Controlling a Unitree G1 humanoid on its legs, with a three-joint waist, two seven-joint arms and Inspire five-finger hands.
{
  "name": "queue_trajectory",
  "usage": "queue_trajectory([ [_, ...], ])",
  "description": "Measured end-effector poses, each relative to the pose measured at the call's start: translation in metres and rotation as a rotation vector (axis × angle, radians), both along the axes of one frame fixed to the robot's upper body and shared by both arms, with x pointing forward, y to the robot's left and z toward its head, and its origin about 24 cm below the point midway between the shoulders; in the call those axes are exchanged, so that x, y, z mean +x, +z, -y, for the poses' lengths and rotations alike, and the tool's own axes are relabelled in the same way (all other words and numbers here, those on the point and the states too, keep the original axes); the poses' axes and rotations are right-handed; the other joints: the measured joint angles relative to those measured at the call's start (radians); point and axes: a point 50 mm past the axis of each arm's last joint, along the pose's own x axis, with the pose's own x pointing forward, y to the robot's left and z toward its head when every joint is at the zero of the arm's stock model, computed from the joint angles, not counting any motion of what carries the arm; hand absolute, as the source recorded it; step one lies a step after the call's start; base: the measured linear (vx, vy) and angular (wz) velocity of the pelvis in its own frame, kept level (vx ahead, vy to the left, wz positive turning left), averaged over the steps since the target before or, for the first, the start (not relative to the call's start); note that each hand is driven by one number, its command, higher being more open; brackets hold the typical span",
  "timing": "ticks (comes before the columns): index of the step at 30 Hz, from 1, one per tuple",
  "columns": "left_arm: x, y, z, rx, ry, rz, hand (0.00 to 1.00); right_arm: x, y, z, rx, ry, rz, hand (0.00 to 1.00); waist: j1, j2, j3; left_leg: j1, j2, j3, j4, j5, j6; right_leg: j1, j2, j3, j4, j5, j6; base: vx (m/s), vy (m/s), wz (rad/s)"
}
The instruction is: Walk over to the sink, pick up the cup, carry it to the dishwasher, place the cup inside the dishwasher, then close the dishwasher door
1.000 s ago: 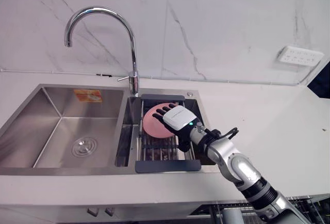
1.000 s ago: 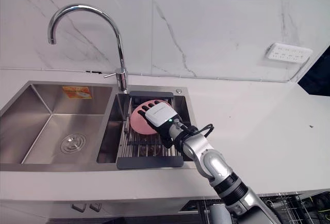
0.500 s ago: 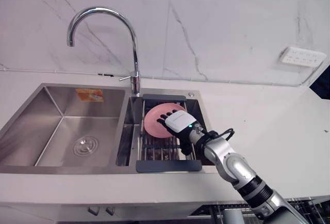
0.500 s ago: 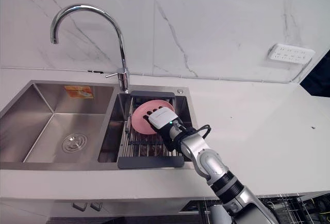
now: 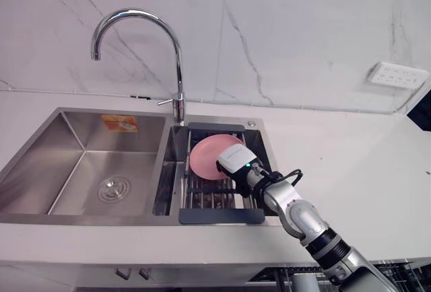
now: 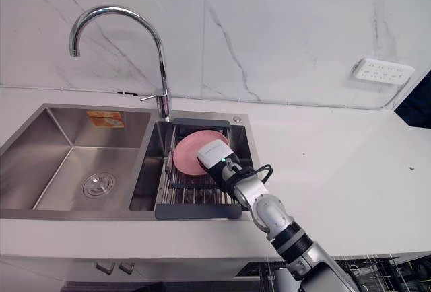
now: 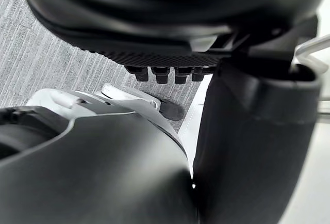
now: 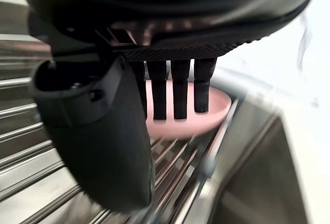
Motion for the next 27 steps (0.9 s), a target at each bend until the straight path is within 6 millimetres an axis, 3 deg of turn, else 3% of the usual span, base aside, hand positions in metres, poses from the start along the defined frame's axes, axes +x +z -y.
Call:
queue_trajectory([
  [5, 0.001, 0.000, -0.001, 0.012, -0.001, 0.025, 1.00, 0.005, -0.012, 0.000, 0.052, 0.002, 0.175, 0.00, -0.012, 0.007, 0.021, 0.004, -0.004, 0.002, 0.000, -0.002, -0.004, 0.003, -0.003, 0.000, 0.000, -0.003, 0.005, 0.00, 0.000, 0.00],
  [10, 0.001, 0.000, -0.001, 0.025, -0.004, 0.044, 1.00, 0.007, -0.011, 0.005, 0.125, -0.036, 0.269, 0.00, -0.013, 0.016, 0.037, 0.003, -0.009, 0.002, 0.000, -0.004, -0.002, 0.004, -0.009, -0.002, 0.000, -0.005, 0.007, 0.00, 0.000, 0.00],
  [20, 0.000, -0.001, 0.000, 0.016, -0.003, 0.064, 1.00, 0.010, -0.009, 0.016, 0.265, -0.077, 0.231, 0.00, -0.028, 0.032, 0.047, 0.005, -0.018, 0.002, 0.000, -0.003, 0.003, 0.006, -0.018, -0.004, 0.000, -0.005, 0.008, 0.00, 0.000, 0.00],
  [23, 0.000, -0.001, 0.001, 0.016, -0.001, 0.065, 1.00, 0.009, -0.003, 0.019, 0.313, -0.061, 0.237, 0.00, -0.035, 0.038, 0.050, 0.007, -0.018, 0.003, 0.000, -0.003, 0.003, 0.007, -0.018, -0.003, 0.000, -0.004, 0.009, 0.00, 0.000, 0.00],
  [27, -0.001, -0.002, 0.002, 0.022, 0.000, 0.075, 1.00, 0.001, 0.027, 0.033, 0.389, -0.032, 0.329, 0.00, -0.037, 0.040, 0.051, 0.007, -0.013, 0.005, 0.000, -0.006, 0.005, 0.005, -0.013, 0.002, 0.000, -0.004, 0.009, 0.00, 0.000, -0.01],
])
